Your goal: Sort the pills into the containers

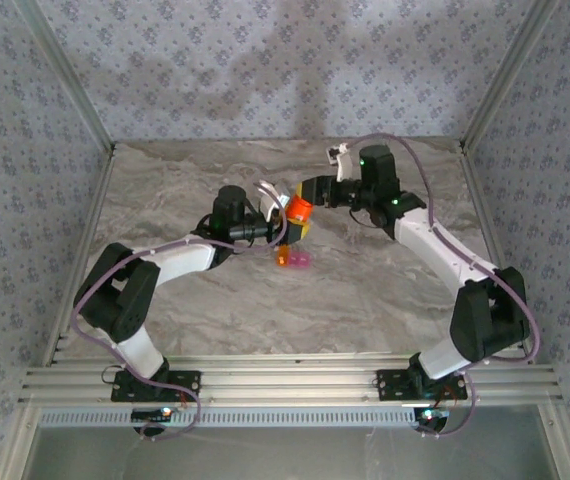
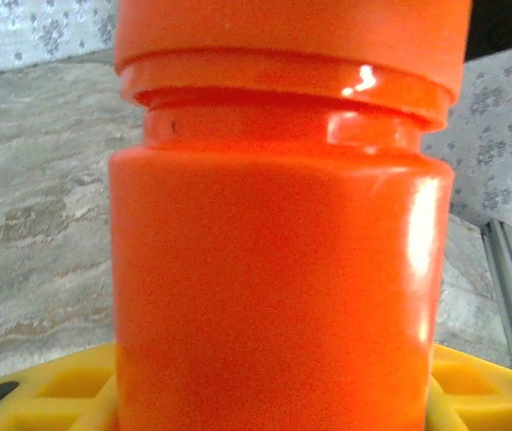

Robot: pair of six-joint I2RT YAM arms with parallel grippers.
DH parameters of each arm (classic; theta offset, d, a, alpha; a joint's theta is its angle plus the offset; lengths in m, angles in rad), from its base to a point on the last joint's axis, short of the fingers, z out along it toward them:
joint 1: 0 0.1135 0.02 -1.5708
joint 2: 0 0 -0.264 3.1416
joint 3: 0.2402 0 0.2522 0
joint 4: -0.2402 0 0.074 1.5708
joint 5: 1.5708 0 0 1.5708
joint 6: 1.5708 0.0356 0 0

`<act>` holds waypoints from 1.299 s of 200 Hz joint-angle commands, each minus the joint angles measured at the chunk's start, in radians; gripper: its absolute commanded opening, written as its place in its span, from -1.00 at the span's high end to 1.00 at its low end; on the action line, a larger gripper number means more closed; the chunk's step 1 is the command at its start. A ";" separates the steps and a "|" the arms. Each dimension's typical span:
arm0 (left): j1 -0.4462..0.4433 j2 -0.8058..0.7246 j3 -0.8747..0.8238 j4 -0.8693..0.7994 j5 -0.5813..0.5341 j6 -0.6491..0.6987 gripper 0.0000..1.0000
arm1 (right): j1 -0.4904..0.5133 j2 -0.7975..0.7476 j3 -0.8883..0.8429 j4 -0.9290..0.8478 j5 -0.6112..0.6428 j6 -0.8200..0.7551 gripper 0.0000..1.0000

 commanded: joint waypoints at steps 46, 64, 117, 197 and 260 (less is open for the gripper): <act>0.008 -0.061 0.023 0.174 -0.083 -0.005 1.00 | 0.083 0.012 -0.053 -0.041 0.215 0.151 0.33; 0.009 -0.056 0.023 0.172 -0.085 -0.003 1.00 | 0.077 0.008 -0.037 -0.057 0.214 0.149 0.27; 0.014 -0.038 0.032 0.154 -0.069 0.006 1.00 | 0.011 -0.047 0.050 -0.076 0.137 0.119 -0.38; 0.022 -0.029 0.058 0.121 -0.010 0.024 1.00 | -0.114 -0.140 0.032 -0.044 -0.088 0.009 -0.64; 0.021 -0.015 0.083 0.118 0.036 0.015 1.00 | -0.128 -0.050 0.121 -0.120 -0.008 0.020 -0.10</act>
